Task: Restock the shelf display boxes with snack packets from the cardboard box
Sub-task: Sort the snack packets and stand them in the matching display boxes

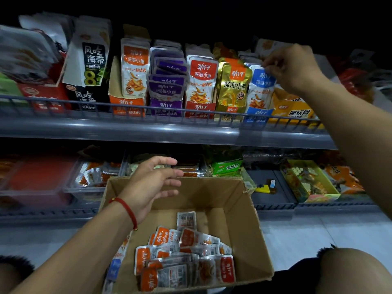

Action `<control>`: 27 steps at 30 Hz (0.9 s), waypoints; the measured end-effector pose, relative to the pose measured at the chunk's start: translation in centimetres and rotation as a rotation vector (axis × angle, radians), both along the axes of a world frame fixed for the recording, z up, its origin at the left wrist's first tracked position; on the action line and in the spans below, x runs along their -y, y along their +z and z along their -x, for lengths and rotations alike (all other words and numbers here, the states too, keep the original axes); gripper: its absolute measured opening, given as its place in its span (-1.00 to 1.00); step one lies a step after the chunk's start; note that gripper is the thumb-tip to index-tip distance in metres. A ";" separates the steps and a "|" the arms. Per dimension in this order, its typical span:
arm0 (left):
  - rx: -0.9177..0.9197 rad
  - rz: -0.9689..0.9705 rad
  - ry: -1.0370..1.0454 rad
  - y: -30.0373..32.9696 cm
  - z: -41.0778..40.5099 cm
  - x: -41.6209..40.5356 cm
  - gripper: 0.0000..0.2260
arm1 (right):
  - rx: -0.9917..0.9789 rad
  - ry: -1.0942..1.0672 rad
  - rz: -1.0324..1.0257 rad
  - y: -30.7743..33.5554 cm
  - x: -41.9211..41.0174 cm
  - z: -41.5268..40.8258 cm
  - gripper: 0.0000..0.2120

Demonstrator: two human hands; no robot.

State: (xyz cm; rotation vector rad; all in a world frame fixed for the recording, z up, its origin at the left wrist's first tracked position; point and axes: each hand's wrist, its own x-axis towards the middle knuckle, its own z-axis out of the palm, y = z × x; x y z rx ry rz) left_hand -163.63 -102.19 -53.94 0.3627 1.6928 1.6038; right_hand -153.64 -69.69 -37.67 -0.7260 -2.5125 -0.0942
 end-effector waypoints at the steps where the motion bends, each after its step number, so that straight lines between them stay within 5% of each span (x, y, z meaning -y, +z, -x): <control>1: -0.002 0.001 0.000 0.0 0.0 0.0 -0.79 | -0.007 0.001 -0.004 -0.1 -0.1 0.0 -0.77; 13: -0.032 0.098 0.003 -0.4 0.1 0.1 -0.83 | -0.190 0.053 -0.115 -1.0 0.6 -1.3 -0.74; 17: 0.113 0.158 -0.021 -1.4 0.9 0.7 -0.83 | -0.289 0.237 -0.106 -4.5 5.4 -3.1 -0.74; 22: -0.048 0.329 -0.056 -4.6 1.4 1.1 -0.85 | -0.049 0.425 0.077 -13.9 11.8 -5.1 -0.79; 27: -0.574 0.819 -0.396 -10.4 3.1 1.3 -0.83 | 0.495 0.575 0.227 -19.7 14.5 -5.1 -0.76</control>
